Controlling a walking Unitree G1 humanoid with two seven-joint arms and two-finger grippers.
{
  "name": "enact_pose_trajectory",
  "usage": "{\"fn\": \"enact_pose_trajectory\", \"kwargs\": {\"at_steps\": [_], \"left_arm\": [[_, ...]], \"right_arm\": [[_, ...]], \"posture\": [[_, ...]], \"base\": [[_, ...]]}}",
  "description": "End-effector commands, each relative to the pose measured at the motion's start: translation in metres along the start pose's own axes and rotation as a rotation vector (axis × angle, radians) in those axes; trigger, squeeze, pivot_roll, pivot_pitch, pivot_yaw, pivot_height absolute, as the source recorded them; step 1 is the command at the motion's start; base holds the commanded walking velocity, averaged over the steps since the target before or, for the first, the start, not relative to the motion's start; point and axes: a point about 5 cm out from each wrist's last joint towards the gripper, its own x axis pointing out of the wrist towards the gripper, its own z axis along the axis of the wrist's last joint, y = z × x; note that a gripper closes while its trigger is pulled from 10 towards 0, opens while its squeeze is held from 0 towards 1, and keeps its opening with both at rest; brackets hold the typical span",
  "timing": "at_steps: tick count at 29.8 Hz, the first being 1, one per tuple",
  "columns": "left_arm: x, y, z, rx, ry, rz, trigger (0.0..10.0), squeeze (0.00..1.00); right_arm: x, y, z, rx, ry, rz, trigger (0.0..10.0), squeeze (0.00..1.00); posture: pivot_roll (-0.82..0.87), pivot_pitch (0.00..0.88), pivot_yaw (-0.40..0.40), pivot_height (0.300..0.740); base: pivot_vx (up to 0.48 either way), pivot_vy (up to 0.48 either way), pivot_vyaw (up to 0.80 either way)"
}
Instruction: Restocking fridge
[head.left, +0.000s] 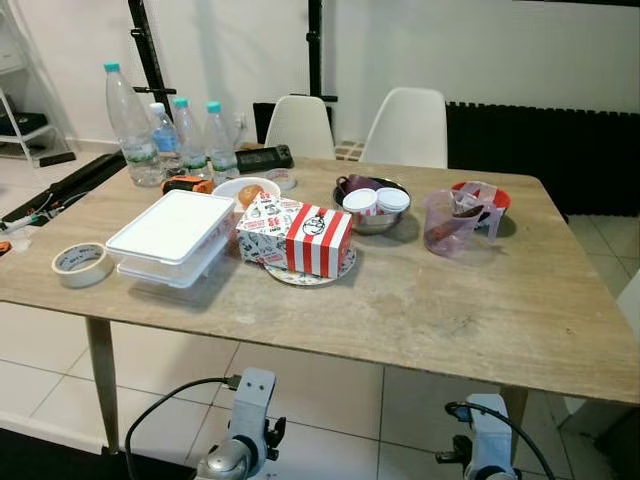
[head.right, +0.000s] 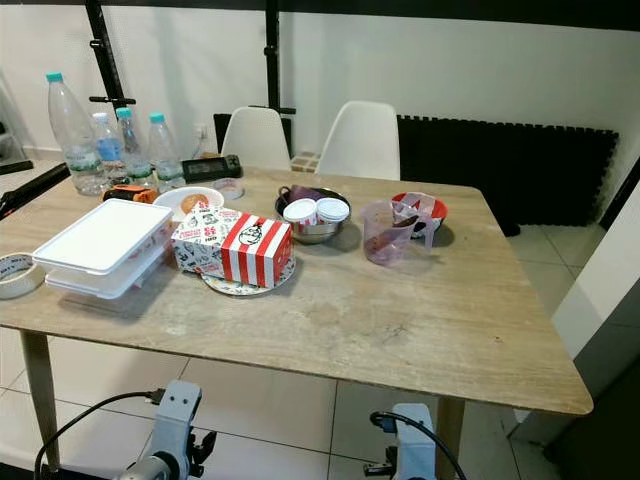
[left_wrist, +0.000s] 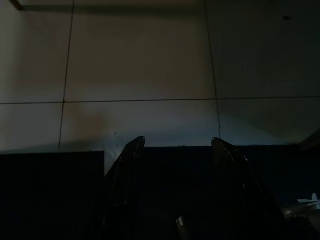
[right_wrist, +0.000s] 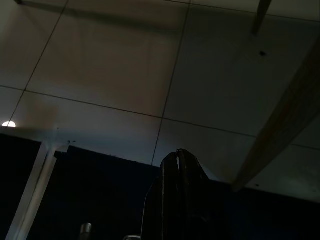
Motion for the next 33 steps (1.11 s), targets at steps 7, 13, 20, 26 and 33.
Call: {"fn": "enact_pose_trajectory", "kwargs": {"at_steps": [7, 13, 20, 26, 33], "left_arm": [[-0.002, 0.003, -0.006, 0.002, 0.018, 0.010, 10.0, 0.00], [-0.006, 0.006, -0.017, 0.004, 0.063, 0.024, 10.0, 0.00], [-0.010, 0.011, -0.027, -0.005, 0.109, 0.055, 10.0, 0.00], [-0.015, 0.016, -0.039, -0.006, 0.154, 0.075, 10.0, 0.00], [-0.016, 0.018, -0.039, -0.029, 0.144, 0.081, 10.0, 0.00]], "right_arm": [[-0.001, -0.002, 0.000, 0.013, -0.011, -0.011, 10.0, 0.00], [-0.001, -0.003, -0.002, 0.005, 0.012, -0.018, 10.0, 0.00], [-0.003, -0.008, -0.014, -0.032, 0.076, -0.045, 10.0, 0.00], [-0.009, -0.018, -0.030, -0.057, 0.153, -0.104, 10.0, 0.00], [-0.011, -0.021, -0.037, -0.046, 0.189, -0.132, 10.0, 0.00]], "posture": [[-0.04, 0.000, -0.021, 0.740], [-0.03, 0.000, -0.024, 0.740], [-0.03, 0.000, -0.026, 0.740], [-0.03, 0.000, -0.023, 0.740], [-0.02, 0.000, -0.018, 0.740]], "base": [[0.000, 0.000, 0.00], [0.000, 0.000, 0.00], [0.000, 0.000, 0.00], [0.000, 0.000, 0.00], [0.000, 0.000, 0.00]]}}
